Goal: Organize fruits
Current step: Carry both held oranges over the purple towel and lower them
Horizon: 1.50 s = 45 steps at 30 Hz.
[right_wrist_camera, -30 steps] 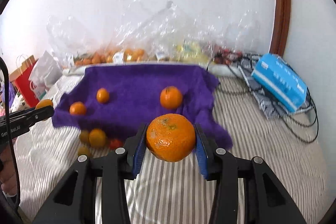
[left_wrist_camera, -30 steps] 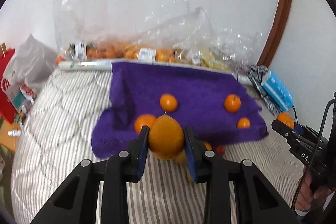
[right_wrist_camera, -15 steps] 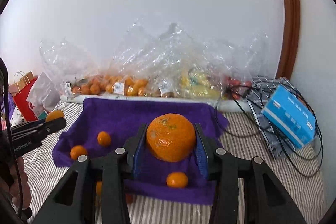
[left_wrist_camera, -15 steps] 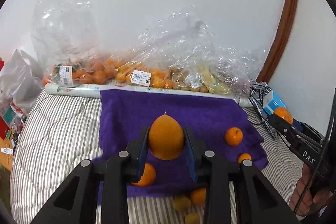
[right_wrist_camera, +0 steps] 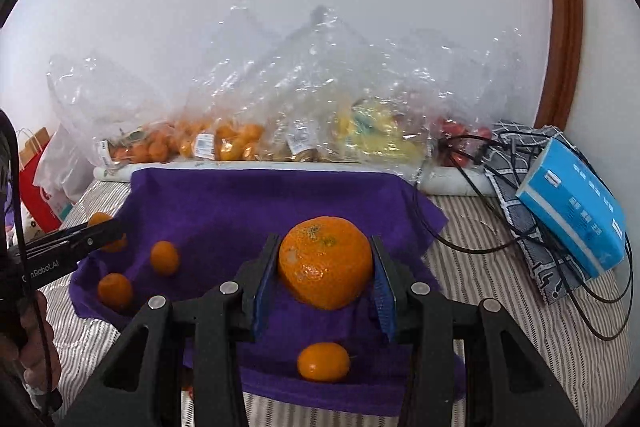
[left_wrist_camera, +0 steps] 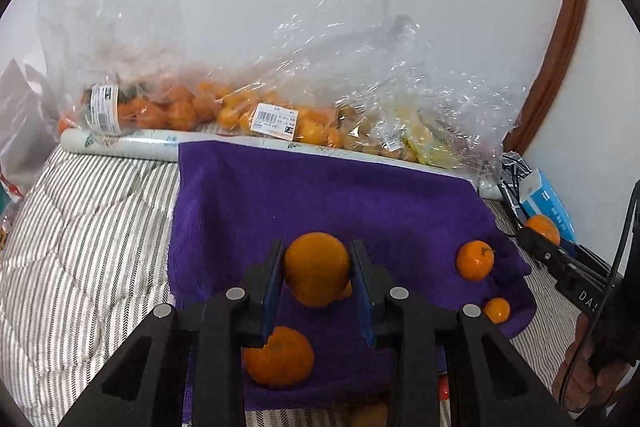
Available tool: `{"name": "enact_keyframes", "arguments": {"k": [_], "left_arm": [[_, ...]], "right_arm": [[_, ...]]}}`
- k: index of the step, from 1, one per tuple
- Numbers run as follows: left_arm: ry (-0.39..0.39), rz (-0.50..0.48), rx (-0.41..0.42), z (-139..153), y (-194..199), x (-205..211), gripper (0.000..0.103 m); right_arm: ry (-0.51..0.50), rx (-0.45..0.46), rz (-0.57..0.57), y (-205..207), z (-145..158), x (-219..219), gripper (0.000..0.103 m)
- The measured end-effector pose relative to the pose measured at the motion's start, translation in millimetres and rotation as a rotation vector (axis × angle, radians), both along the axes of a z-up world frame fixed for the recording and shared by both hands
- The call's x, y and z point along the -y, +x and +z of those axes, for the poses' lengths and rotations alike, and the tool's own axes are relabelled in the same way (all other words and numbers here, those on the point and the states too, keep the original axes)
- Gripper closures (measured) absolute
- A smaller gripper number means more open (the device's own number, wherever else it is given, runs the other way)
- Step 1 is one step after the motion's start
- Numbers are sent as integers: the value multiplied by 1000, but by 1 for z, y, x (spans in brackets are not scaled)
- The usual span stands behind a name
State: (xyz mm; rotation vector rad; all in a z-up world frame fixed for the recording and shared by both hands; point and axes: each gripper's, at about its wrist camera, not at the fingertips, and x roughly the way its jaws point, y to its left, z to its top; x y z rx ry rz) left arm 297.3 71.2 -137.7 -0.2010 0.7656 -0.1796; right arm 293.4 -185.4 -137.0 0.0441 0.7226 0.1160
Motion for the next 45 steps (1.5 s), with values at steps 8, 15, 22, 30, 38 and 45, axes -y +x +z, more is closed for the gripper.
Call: {"name": "enact_keyframes", "arguments": {"k": [8,15,22,30,38,45], "left_arm": [[5,12,-25,-13,5,2,72],[8,9,-38,-18,8,3,72],[6,7,-55,-22,10,5,72],[16,-1,-89,-30,14,8,72],[28,-4,-104,-34,16,10,72],[36,-12,-101,-34,15,13,72]], "right_arm": [[-18,-35,-15,5,-13,6,60],[-30,-59,9,7,-20,-1,60],[-39,-82,10,9,-27,-4,60],[-50,-115,17,13,-35,-7,60],[-58,-132,26,13,-38,-11,60],[-66,-144,31,14,-41,-13,60]]}}
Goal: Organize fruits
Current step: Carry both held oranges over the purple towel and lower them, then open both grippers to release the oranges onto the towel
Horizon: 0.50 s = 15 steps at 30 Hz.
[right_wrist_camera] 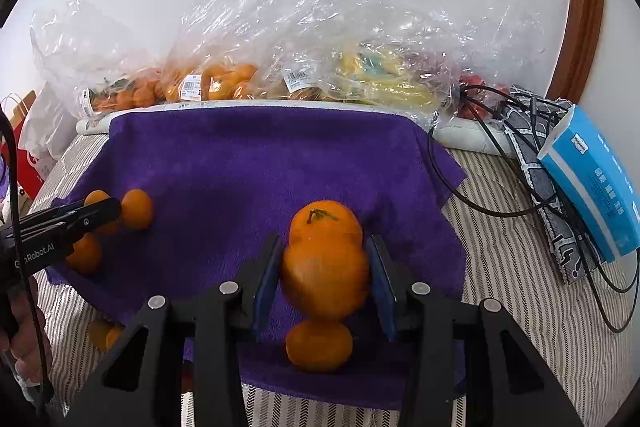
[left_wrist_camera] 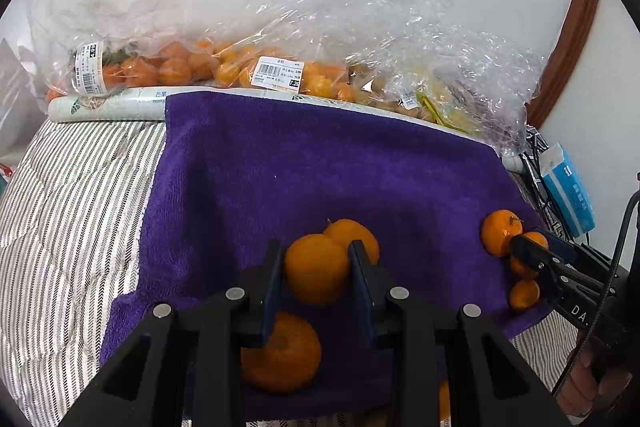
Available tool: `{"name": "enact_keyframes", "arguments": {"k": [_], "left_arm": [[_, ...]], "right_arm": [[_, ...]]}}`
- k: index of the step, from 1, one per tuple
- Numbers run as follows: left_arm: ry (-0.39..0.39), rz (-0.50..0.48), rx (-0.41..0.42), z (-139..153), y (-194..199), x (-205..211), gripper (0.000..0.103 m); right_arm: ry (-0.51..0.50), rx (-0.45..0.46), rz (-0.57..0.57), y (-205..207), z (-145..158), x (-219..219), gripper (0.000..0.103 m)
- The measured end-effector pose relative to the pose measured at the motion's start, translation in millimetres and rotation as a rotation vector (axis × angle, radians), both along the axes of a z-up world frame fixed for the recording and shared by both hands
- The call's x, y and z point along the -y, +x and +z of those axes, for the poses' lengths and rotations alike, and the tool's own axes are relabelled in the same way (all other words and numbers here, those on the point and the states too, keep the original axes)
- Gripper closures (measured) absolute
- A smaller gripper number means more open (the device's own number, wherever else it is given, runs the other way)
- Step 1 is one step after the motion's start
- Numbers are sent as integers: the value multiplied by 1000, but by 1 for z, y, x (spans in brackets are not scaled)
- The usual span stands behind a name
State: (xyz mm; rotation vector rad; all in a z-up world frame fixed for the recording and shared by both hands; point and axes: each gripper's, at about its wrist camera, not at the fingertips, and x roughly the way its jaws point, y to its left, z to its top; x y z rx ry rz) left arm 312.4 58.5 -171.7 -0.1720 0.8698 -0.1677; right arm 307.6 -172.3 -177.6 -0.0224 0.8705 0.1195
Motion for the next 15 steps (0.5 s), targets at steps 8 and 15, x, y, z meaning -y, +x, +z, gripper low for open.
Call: {"name": "enact_keyframes", "arguments": {"k": [8,15], "left_arm": [[3,-3,4,0,0,0,72],[-6,-13,44,10,-6,1,59]], "right_arm": [[-1,20,-1,-2,5,2,60],[23,57,9,-8,16,1,55]]}}
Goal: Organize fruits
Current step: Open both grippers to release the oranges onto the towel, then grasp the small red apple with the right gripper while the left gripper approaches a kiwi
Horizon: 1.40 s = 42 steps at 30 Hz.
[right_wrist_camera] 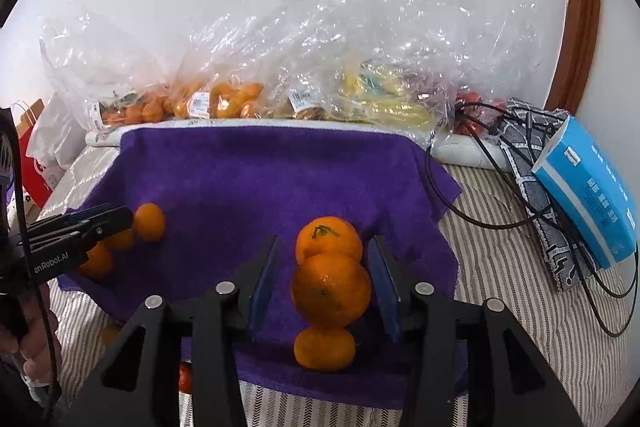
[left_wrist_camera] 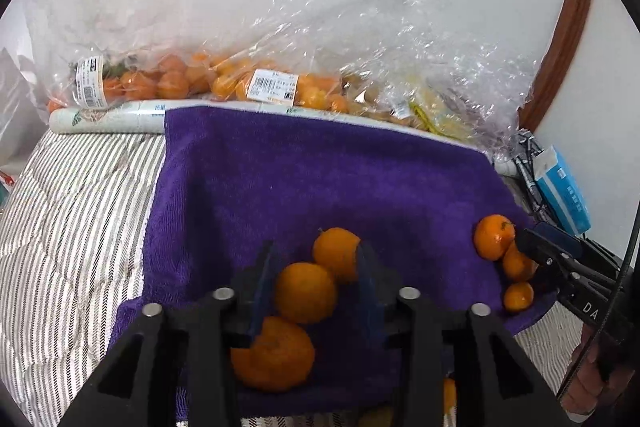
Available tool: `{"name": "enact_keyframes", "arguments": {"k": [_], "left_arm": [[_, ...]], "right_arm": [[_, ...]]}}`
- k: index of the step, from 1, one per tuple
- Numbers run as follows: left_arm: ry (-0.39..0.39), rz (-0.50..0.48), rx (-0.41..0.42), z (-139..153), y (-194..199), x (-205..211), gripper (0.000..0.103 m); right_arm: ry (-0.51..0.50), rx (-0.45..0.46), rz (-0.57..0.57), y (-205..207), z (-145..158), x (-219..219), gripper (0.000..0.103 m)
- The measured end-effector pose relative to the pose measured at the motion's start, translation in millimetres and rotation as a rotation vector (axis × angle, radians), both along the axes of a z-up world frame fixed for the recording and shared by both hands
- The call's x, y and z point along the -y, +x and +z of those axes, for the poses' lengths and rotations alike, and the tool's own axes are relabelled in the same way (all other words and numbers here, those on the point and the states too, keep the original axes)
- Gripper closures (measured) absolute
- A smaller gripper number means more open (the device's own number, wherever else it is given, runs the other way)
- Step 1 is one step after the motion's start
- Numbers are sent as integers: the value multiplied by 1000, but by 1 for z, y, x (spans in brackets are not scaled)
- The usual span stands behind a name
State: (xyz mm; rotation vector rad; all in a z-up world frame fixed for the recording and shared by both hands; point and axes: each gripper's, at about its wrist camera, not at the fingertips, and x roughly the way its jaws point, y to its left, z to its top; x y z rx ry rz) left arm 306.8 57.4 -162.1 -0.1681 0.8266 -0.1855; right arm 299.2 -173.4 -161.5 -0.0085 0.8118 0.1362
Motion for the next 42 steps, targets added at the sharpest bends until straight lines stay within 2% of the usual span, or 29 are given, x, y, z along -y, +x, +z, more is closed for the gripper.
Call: {"name": "enact_keyframes", "arguments": {"k": [2,6,15,19,26,32,42], "left_arm": [[-8,-3,13,5,-2,0,55],[-17,-4,32,16,-7,-1,54],[-10,1,37,45,-28,-7,46],[-10,30,25,43,-44,-21,46],[7,89,-6,34,-77,-55,46],[8,105,-13,30,-103,-76,46],[-13,105,-24,13,-114,-87,46]], "right_arm": [[-1,10,5,-2,3,-2,54],[8,40,15,-8,11,-6,48],[73,59,21,-28,37,-12,47],[70,59,23,-44,41,-18,48],[83,-1,61,-70,30,-41,54],[24,-50,103,-89,6,-69,65],[-35,-115,93,-94,-30,-77,66]]}}
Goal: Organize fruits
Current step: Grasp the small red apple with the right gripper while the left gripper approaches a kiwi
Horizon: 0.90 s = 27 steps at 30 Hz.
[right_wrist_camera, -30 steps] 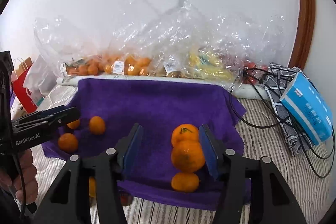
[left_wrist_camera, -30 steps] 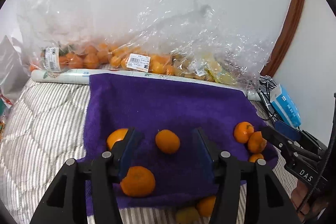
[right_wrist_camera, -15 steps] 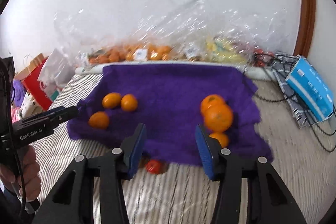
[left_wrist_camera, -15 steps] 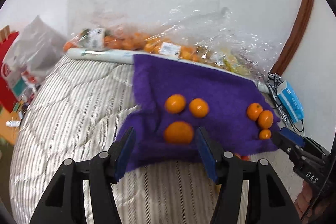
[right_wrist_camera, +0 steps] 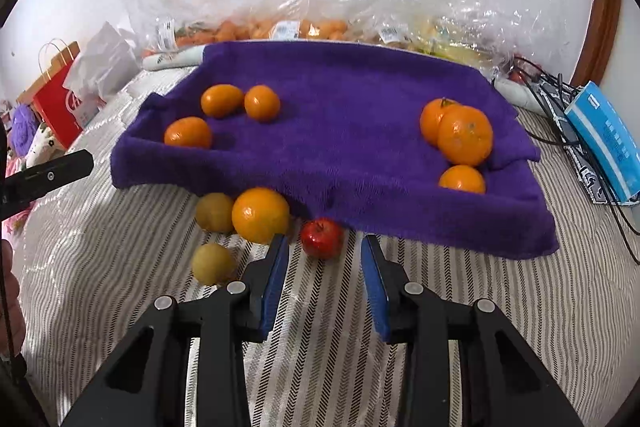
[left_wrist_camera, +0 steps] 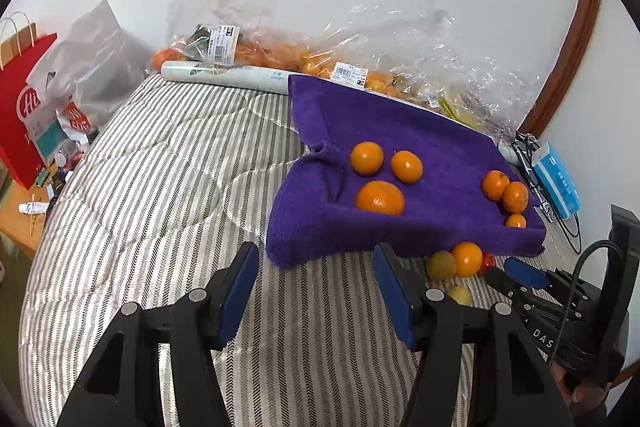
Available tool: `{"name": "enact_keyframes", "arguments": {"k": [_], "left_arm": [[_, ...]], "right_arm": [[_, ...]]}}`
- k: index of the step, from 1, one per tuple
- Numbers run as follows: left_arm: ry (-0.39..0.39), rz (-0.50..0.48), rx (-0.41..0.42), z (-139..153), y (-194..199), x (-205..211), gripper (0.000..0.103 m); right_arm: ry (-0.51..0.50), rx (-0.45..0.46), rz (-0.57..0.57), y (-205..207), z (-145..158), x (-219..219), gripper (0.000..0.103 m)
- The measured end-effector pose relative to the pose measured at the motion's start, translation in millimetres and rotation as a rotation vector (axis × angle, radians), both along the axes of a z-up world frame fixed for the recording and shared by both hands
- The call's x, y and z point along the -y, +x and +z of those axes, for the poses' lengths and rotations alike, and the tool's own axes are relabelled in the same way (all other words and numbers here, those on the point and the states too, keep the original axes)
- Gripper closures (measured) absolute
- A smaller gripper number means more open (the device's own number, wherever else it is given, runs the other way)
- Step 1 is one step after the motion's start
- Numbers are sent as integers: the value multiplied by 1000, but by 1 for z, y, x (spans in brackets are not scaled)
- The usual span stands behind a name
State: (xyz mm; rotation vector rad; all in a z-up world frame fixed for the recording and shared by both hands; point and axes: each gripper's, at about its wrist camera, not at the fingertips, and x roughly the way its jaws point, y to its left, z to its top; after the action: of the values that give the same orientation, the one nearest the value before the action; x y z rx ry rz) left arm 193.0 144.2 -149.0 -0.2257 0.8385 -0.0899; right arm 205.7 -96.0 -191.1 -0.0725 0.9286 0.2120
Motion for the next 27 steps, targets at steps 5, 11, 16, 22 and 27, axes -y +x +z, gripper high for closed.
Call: {"name": "enact_keyframes", "arguments": {"k": [5,11,16,22,27], "left_arm": [[-15,-12,-5,-3,2,1,46],[-11,-17,-17,-7,1,0,46],[-11,-11,-30,-9,1,0,46],[-19,-32,-34,-8,-6,8,46],[-15,-67,-45,-8,-13,30,46]], "right_arm": [[-32,3,-11,4,-7,-4,72],[-44,-17,-11,13,-15,-6,74],[-28,-10,-16,18,-16,-5,78],[7,-10,-8,10,-9,4,78],[4,36,-26,-7,8,25,78]]}}
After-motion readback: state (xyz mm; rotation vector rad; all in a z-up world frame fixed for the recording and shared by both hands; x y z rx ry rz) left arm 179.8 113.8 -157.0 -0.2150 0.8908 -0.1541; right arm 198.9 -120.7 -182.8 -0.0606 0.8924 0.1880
